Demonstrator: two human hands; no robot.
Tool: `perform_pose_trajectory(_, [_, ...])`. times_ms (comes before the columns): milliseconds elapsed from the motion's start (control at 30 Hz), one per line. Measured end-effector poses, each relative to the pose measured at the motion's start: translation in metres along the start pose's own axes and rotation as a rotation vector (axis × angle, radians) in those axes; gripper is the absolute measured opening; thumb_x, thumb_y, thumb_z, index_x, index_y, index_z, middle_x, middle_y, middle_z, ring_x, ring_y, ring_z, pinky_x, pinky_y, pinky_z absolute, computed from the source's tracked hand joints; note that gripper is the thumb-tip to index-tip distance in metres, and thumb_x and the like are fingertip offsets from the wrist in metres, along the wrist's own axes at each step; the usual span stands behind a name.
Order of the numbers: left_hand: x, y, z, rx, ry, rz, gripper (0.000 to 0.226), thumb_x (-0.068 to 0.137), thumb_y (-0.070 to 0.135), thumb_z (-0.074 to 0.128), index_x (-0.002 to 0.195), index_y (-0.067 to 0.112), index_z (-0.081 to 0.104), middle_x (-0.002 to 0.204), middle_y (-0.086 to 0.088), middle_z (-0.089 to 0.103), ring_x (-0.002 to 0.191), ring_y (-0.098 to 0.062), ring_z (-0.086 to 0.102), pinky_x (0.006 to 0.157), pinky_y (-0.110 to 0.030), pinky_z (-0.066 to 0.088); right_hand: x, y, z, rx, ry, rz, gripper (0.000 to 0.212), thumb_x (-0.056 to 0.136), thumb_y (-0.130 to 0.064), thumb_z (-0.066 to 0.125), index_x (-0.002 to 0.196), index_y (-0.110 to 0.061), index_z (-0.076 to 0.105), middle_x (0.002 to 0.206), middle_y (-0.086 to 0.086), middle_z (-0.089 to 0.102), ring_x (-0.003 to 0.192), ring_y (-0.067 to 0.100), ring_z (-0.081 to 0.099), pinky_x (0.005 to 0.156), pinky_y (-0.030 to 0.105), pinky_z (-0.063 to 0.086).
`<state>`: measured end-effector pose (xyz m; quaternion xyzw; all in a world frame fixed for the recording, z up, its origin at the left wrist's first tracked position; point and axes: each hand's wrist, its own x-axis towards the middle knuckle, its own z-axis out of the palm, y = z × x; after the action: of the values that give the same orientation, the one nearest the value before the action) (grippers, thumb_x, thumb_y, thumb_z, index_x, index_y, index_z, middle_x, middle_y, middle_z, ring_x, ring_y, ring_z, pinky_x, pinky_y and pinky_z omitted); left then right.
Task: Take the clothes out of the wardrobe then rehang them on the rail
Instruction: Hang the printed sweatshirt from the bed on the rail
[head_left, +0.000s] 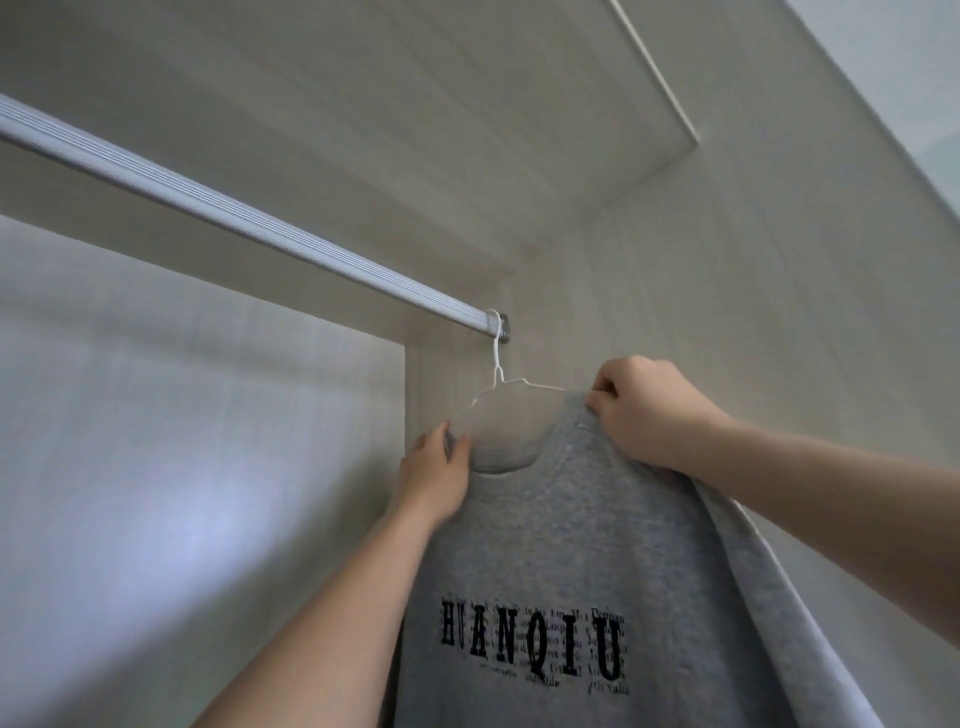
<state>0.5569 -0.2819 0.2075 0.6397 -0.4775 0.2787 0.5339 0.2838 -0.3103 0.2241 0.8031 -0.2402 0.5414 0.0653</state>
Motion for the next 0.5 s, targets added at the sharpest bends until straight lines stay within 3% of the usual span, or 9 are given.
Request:
perform_pose_trajectory(100, [-0.004, -0.003, 0.006, -0.07, -0.043, 0.023, 0.066, 0.102, 0.053, 0.04, 0.155, 0.017, 0.029, 0.16, -0.006, 0.032, 0.146, -0.024, 0.032, 0.119, -0.035, 0.023, -0.007, -0.005, 0.008, -0.258, 0.052, -0.203, 0.035, 0.094, -0.026, 0.042, 0.129, -0.025, 0.044, 0.126, 0.003, 0.054, 0.112, 0.031, 0.054, 0.083, 0.039, 0.046])
perform_pose_trajectory(167, [-0.005, -0.004, 0.012, -0.087, -0.069, 0.03, 0.07, 0.101, 0.057, 0.038, 0.157, 0.019, 0.023, 0.162, -0.002, 0.026, 0.148, -0.021, 0.027, 0.12, -0.034, 0.019, -0.01, -0.008, 0.016, -0.465, 0.105, -0.347, 0.044, 0.097, -0.041, 0.033, 0.138, -0.025, 0.037, 0.138, -0.003, 0.046, 0.126, 0.025, 0.045, 0.093, 0.041, 0.039])
perform_pose_trajectory(267, [-0.004, -0.007, 0.021, -0.118, -0.08, 0.032, 0.071, 0.101, 0.057, 0.037, 0.159, 0.022, 0.017, 0.165, 0.001, 0.019, 0.15, -0.018, 0.021, 0.122, -0.036, 0.017, -0.006, -0.004, 0.025, -0.619, -0.022, -0.318, 0.069, 0.098, -0.057, 0.022, 0.153, -0.017, 0.019, 0.162, -0.001, 0.02, 0.149, 0.019, 0.013, 0.117, 0.048, 0.015])
perform_pose_trajectory(333, [-0.001, -0.008, 0.025, -0.1, -0.1, 0.016, 0.072, 0.1, 0.059, 0.034, 0.159, 0.024, 0.013, 0.166, 0.002, 0.012, 0.151, -0.018, 0.017, 0.123, -0.036, 0.014, -0.004, 0.002, 0.029, -0.693, -0.086, -0.298, 0.078, 0.097, -0.062, 0.018, 0.157, -0.014, 0.004, 0.165, 0.001, 0.001, 0.152, 0.018, -0.005, 0.119, 0.053, -0.004])
perform_pose_trajectory(500, [0.003, -0.011, 0.033, -0.057, -0.148, -0.022, 0.075, 0.098, 0.065, 0.031, 0.159, 0.028, 0.009, 0.167, 0.004, 0.005, 0.153, -0.018, 0.012, 0.122, -0.037, 0.011, -0.004, 0.012, 0.034, -0.764, -0.065, -0.311, 0.084, 0.095, -0.066, 0.015, 0.157, -0.013, -0.004, 0.165, 0.001, -0.006, 0.151, 0.017, -0.013, 0.116, 0.056, -0.017])
